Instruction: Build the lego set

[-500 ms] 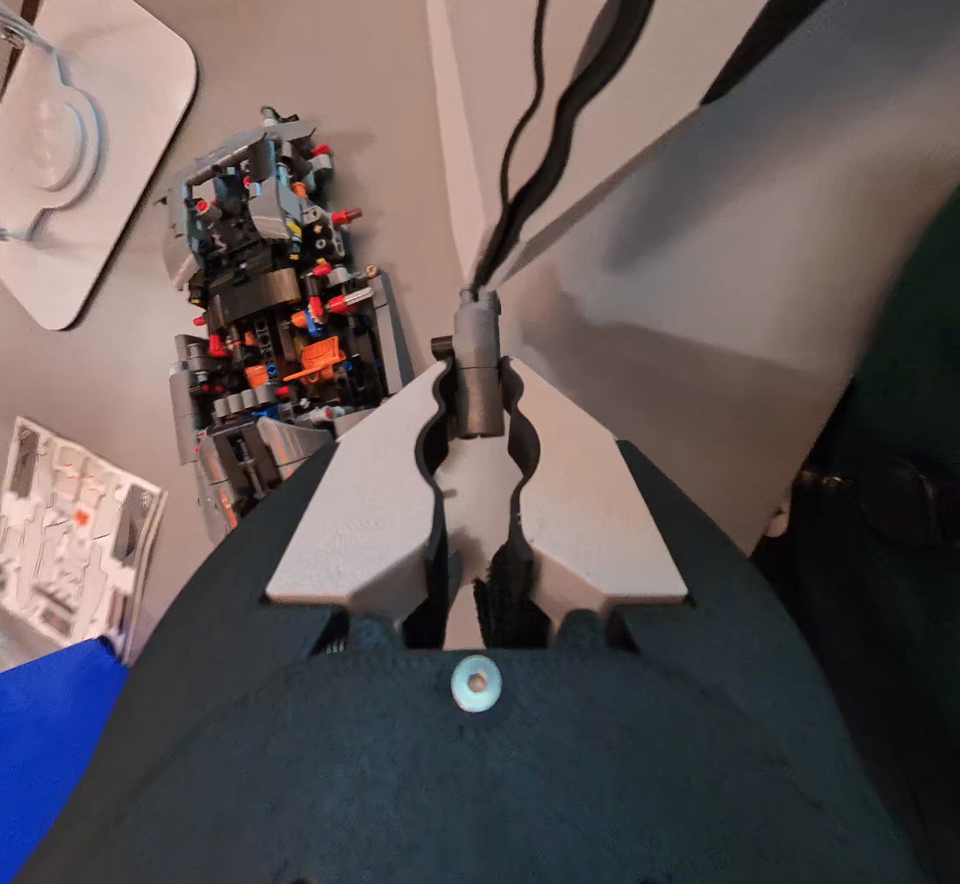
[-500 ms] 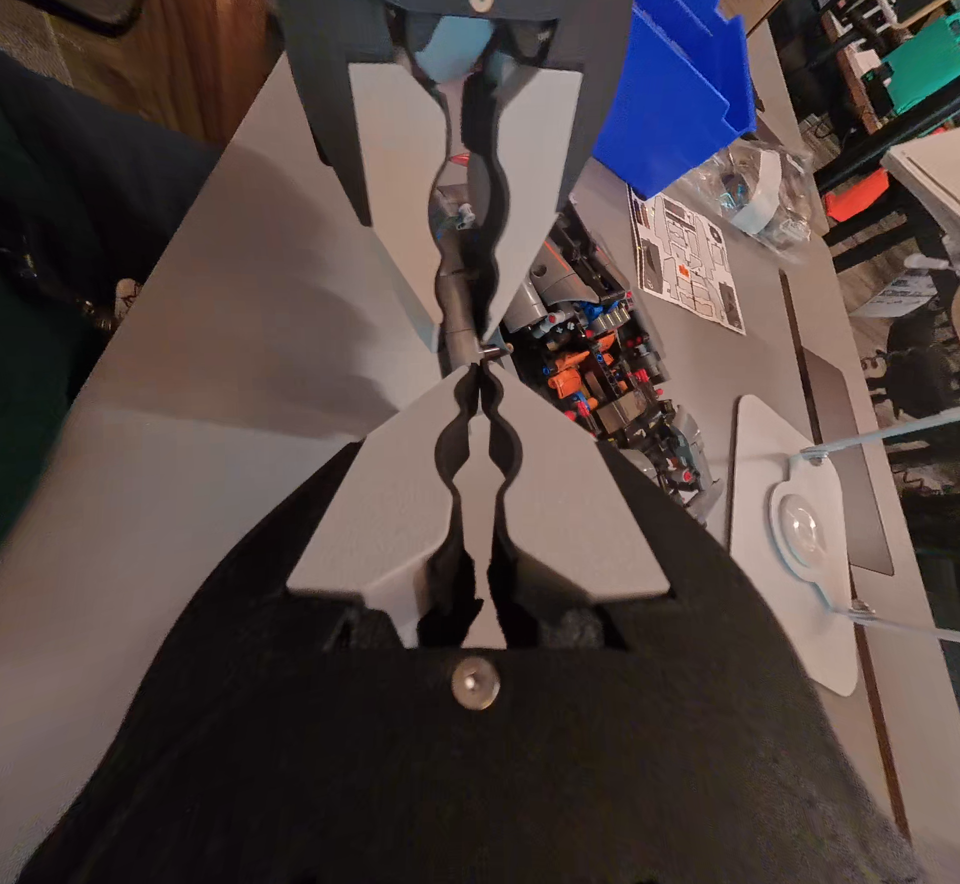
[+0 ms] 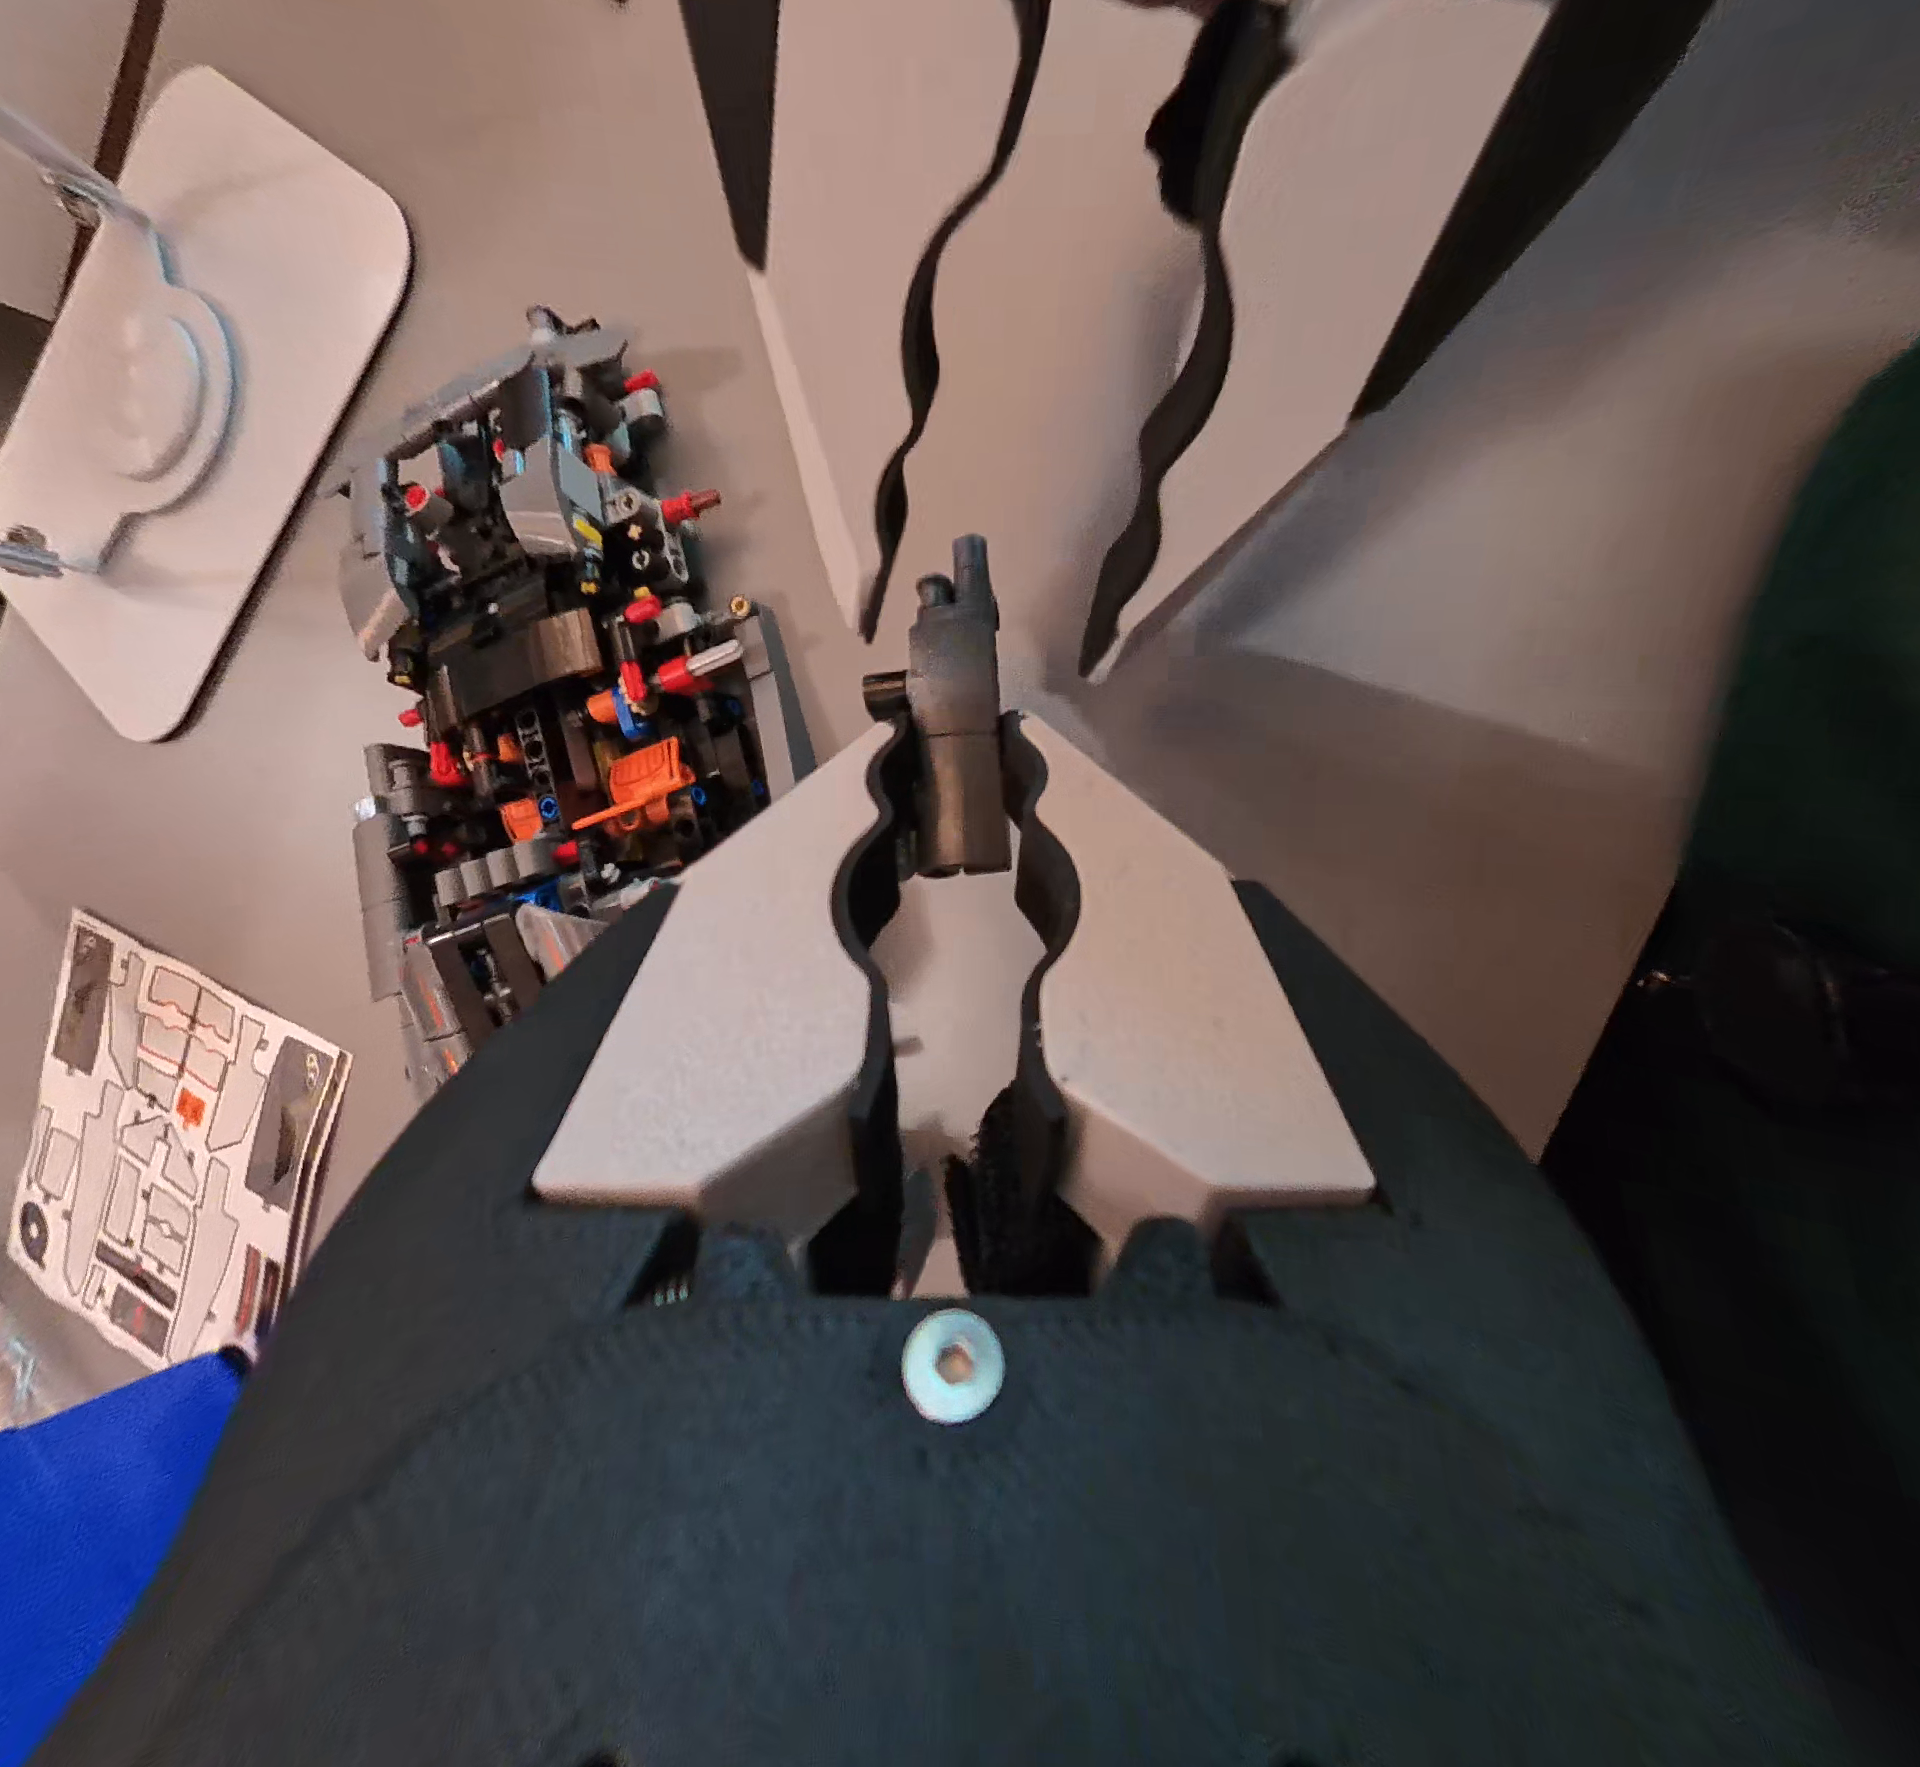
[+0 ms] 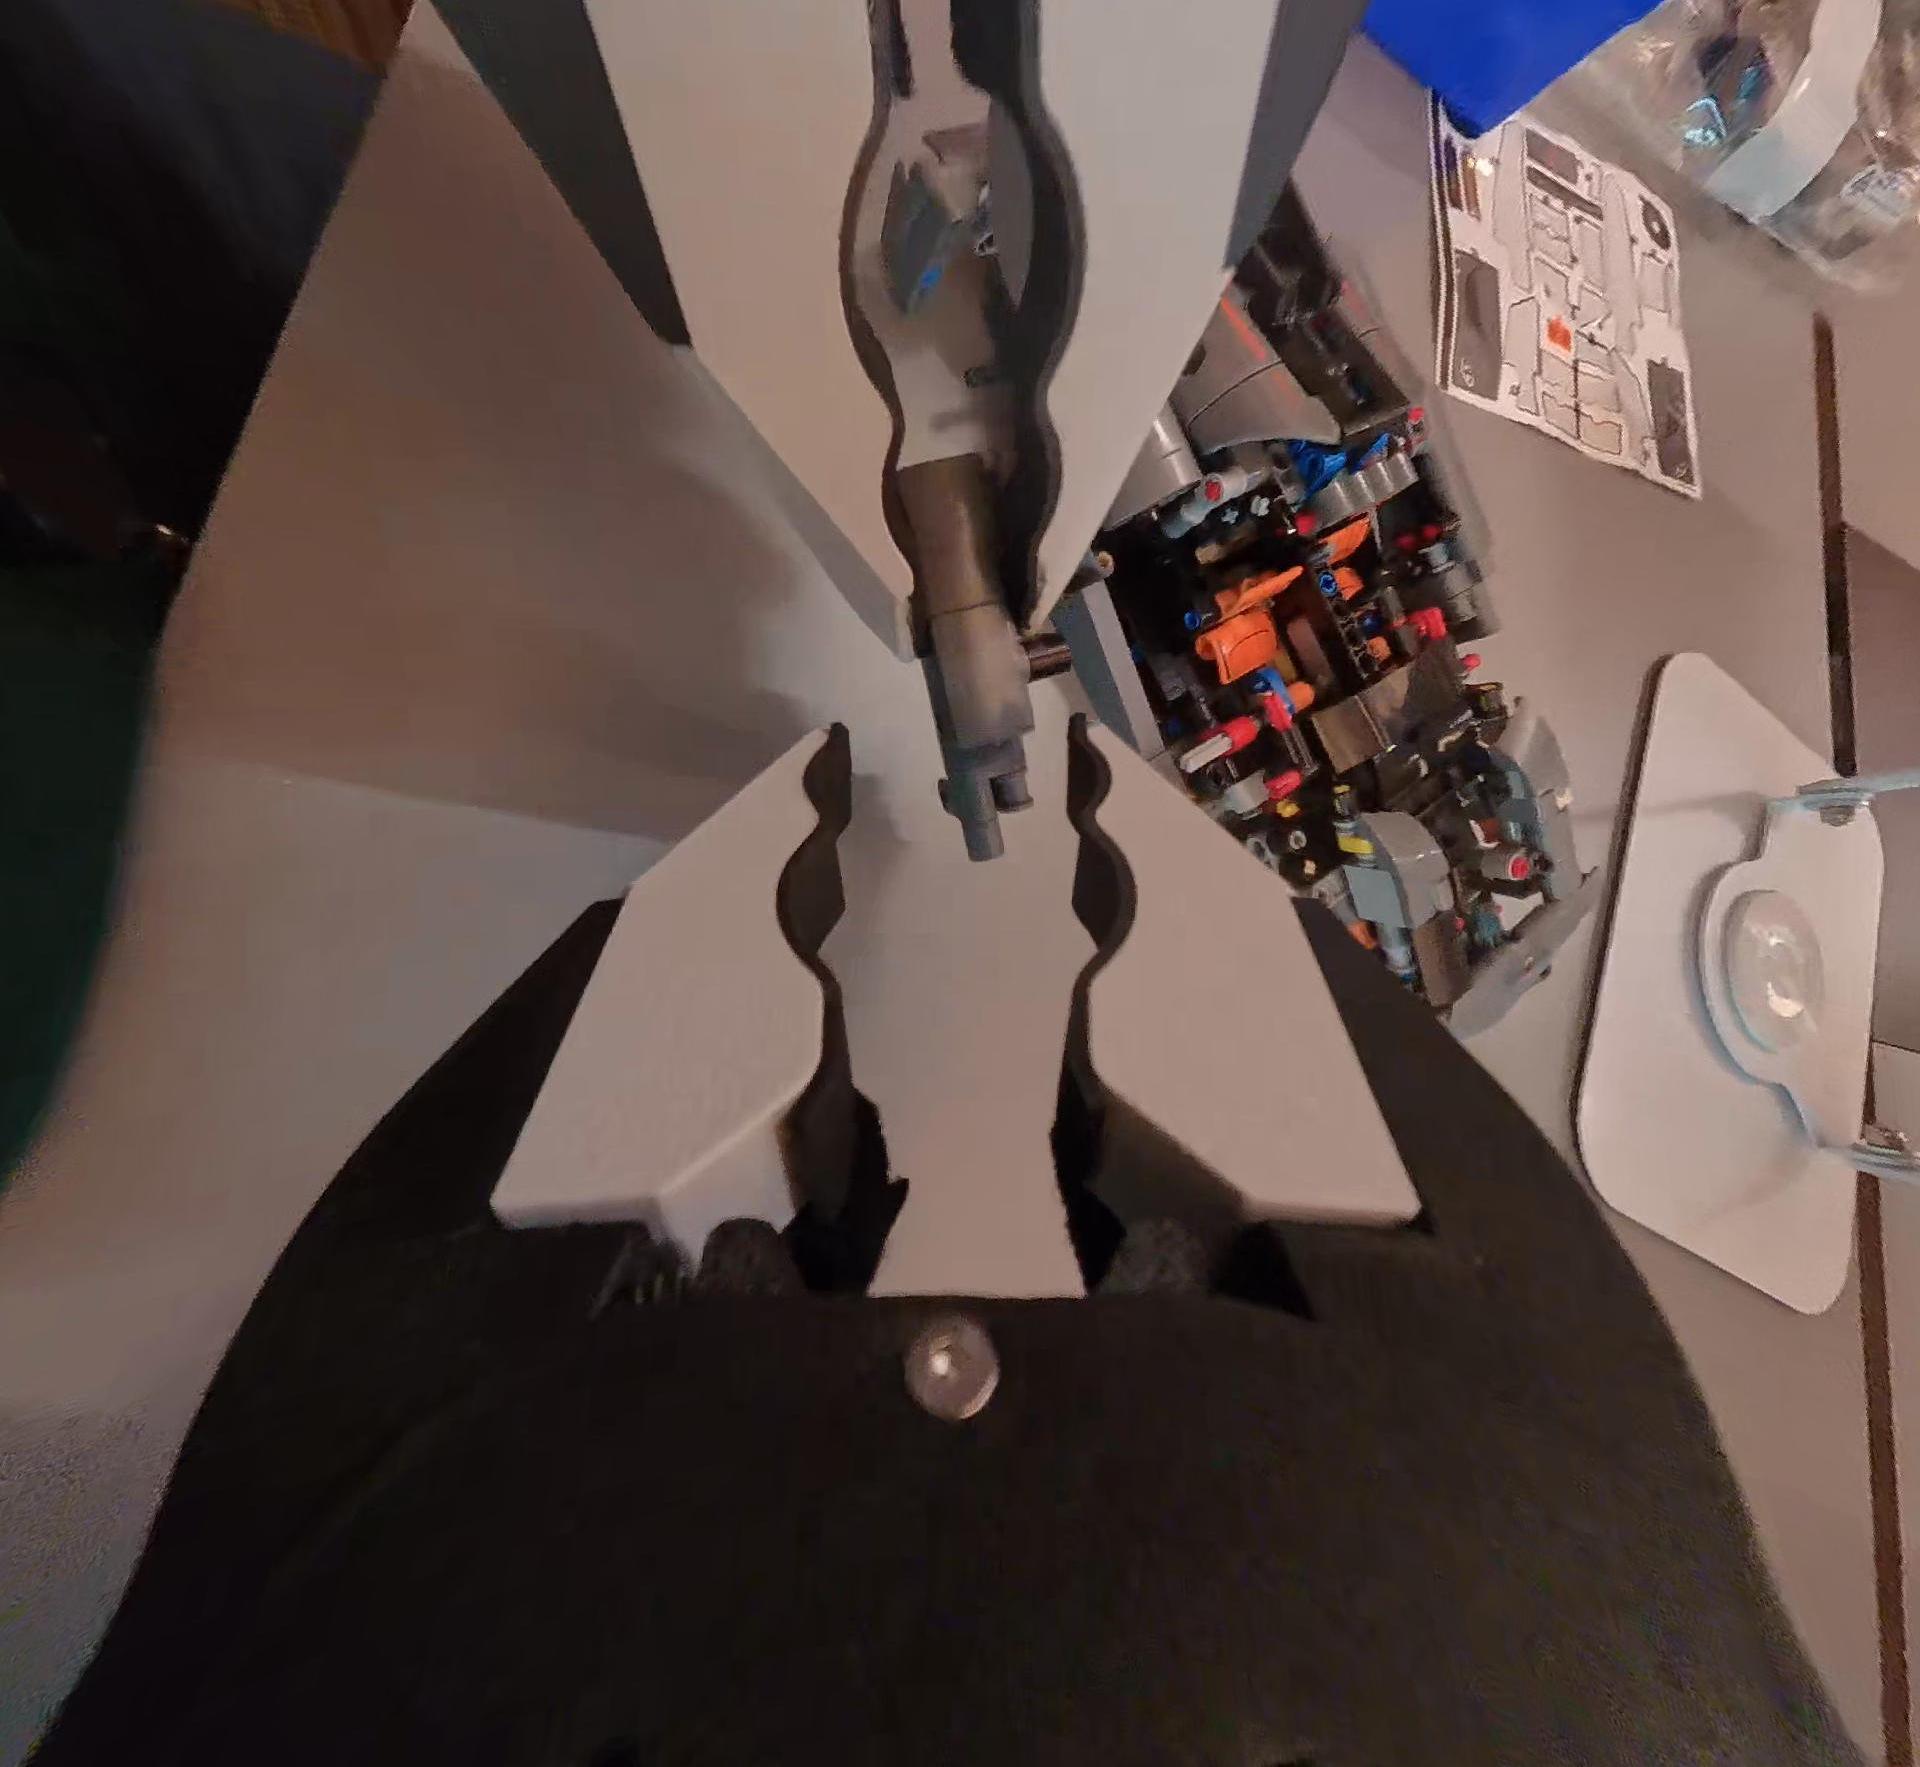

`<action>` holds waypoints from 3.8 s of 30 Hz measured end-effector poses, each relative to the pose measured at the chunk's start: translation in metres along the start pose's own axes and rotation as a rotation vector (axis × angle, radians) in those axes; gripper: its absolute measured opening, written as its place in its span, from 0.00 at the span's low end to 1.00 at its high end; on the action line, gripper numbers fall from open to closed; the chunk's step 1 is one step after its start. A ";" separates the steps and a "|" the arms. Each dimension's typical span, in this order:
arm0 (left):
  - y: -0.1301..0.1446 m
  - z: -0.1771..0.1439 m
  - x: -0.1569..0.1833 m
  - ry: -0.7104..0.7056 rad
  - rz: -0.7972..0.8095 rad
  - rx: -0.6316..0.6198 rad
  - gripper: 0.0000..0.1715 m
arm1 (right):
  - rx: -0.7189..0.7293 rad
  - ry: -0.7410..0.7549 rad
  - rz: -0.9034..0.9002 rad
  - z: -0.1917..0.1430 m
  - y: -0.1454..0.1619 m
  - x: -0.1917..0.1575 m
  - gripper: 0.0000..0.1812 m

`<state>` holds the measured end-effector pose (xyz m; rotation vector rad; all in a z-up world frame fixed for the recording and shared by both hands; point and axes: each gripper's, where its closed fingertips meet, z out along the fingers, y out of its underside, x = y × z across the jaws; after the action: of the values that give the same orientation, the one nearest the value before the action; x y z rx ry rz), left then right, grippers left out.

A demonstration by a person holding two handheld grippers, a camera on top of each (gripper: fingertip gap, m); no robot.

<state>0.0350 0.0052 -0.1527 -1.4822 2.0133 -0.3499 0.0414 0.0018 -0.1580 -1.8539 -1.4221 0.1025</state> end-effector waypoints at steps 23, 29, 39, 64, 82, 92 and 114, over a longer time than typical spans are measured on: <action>-0.015 -0.012 -0.009 -0.289 0.398 0.027 0.10 | -0.010 0.221 -0.140 -0.007 -0.007 0.017 0.07; -0.001 -0.030 -0.029 -0.137 0.150 0.048 0.32 | -0.026 0.262 -0.224 0.001 -0.002 0.027 0.07; 0.006 -0.004 -0.016 -0.116 0.189 0.060 0.13 | -0.020 0.186 -0.207 0.012 0.003 0.023 0.07; 0.021 0.023 -0.038 -0.264 0.079 0.010 0.13 | -0.087 0.024 0.139 0.047 0.050 0.052 0.05; 0.034 0.025 -0.043 -0.145 -0.047 -0.080 0.14 | -0.076 -0.100 0.246 0.050 0.045 0.052 0.05; 0.041 0.028 -0.047 -0.079 -0.097 -0.140 0.13 | -0.061 -0.174 0.330 0.048 0.043 0.053 0.04; 0.042 0.015 -0.057 -0.122 -0.052 -0.069 0.31 | 0.006 -0.183 0.403 0.056 0.037 0.048 0.02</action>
<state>0.0224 0.0749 -0.1689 -1.5616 1.9111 -0.2078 0.0601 0.0699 -0.2014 -2.1474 -1.1418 0.4863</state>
